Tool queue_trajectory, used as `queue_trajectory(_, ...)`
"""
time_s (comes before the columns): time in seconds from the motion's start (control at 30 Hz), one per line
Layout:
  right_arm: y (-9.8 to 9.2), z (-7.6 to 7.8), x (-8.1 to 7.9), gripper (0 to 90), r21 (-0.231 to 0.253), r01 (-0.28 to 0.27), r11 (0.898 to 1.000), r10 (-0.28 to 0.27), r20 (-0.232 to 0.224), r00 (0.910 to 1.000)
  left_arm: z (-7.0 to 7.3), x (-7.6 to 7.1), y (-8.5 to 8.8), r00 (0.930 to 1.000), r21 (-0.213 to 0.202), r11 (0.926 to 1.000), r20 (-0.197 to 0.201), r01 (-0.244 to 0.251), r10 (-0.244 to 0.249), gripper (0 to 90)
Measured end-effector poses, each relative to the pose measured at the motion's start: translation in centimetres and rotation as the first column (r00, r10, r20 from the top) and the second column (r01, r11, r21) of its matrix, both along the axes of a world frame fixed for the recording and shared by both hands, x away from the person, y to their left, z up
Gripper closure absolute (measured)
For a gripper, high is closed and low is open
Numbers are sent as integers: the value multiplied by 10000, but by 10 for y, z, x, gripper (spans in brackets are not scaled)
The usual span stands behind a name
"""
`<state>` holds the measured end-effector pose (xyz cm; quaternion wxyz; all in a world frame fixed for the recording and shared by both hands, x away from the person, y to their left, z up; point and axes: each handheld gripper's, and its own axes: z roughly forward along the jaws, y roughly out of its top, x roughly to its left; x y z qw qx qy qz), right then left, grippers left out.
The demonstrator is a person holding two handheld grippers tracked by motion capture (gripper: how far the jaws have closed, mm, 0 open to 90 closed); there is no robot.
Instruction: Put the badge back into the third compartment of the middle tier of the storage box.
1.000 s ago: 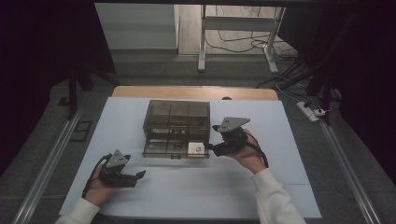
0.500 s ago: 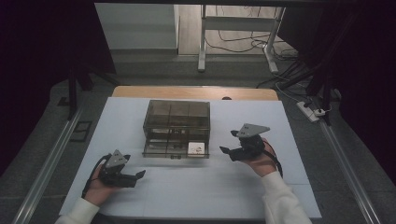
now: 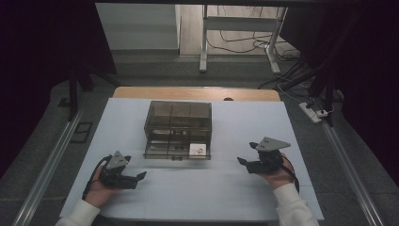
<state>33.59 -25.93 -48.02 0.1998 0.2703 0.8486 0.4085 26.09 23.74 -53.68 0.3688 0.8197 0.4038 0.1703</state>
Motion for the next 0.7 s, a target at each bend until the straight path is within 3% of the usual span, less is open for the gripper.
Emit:
queue_trajectory(0.47, -49, -16, -22, 235, 164, 761, 9970, -758, -178, 9970, -1, 1, -1, 10000, 75, 10000, -2, -24, 24, 120)
queue_trajectory(0.7, -61, -21, -28, 233, 113, 923, 9957, -920, -219, 9955, -1, 1, -1, 10000, 101, 9999, 3, -37, 37, 120)
